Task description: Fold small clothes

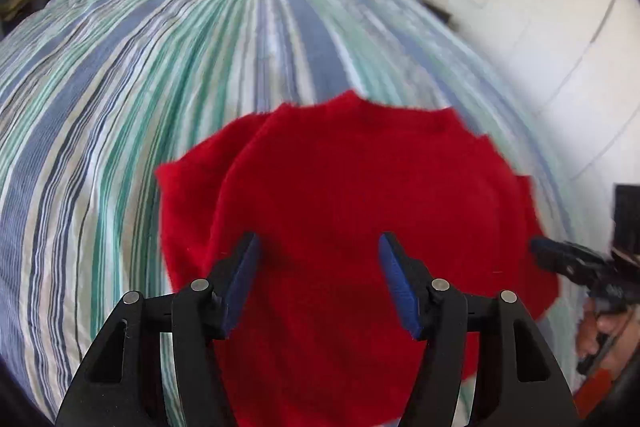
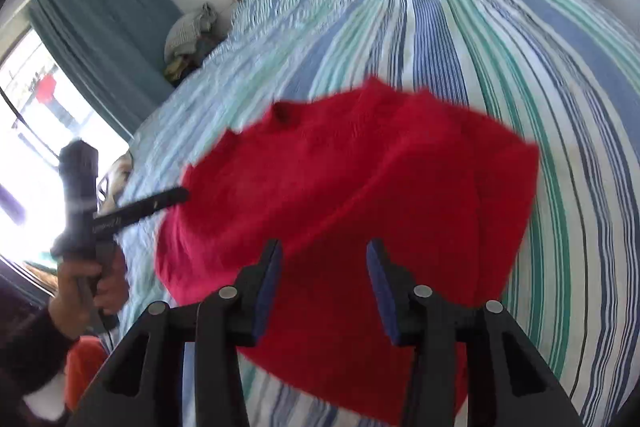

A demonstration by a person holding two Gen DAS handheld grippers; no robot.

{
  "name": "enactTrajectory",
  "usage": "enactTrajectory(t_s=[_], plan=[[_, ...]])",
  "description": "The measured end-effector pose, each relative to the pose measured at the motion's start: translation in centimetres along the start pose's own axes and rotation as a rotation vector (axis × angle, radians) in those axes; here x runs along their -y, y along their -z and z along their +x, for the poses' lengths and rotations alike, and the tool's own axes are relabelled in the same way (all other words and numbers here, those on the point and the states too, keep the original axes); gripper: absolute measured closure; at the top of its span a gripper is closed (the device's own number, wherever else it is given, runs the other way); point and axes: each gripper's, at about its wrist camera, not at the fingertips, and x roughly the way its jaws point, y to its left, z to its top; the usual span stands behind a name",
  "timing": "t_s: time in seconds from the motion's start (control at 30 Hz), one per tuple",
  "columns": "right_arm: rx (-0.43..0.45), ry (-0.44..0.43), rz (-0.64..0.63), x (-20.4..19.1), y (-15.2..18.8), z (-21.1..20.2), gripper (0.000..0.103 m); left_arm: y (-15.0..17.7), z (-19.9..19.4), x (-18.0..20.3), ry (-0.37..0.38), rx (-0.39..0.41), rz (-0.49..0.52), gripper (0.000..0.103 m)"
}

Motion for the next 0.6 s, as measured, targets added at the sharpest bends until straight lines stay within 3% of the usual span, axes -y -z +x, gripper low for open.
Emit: enactTrajectory(t_s=[0.03, 0.1, 0.13, 0.17, 0.2, 0.3, 0.4, 0.53, 0.6], plan=[[-0.042, 0.065, 0.003, 0.7, 1.5, 0.7, 0.059, -0.3, 1.3, -1.6, -0.029, -0.025, -0.066, 0.045], [-0.037, 0.090, 0.066, 2.6, 4.1, -0.2, 0.067, -0.8, 1.7, -4.6, 0.020, -0.017, -0.213, 0.070], [-0.013, 0.097, 0.093, 3.0, 4.8, -1.4, 0.067, -1.1, 1.0, -5.3, 0.025, -0.017, -0.256, 0.071], [-0.005, 0.114, 0.109, 2.9, 5.2, -2.5, 0.067, -1.1, 0.0, -5.2, -0.009, -0.012, -0.262, 0.061], [0.008, 0.132, 0.113, 2.6, 5.7, -3.7, 0.065, -1.0, -1.4, -4.6, -0.045, 0.007, -0.232, 0.044], [0.089, 0.126, 0.089, 0.9, 7.3, -6.8, 0.048, 1.4, -6.1, -1.5, -0.089, 0.081, -0.070, 0.021], [0.145, 0.124, 0.101, -0.4, 10.1, -8.2, 0.037, 5.9, -9.5, 1.2, -0.124, 0.099, 0.005, 0.012], [0.145, 0.154, 0.147, -2.1, 14.4, -8.5, 0.037, 11.9, -11.4, 2.8, -0.176, 0.067, 0.017, 0.012], [0.139, 0.180, 0.151, -3.1, 15.8, -8.6, 0.037, 13.1, -11.6, 3.3, -0.197, 0.055, 0.020, 0.012]])
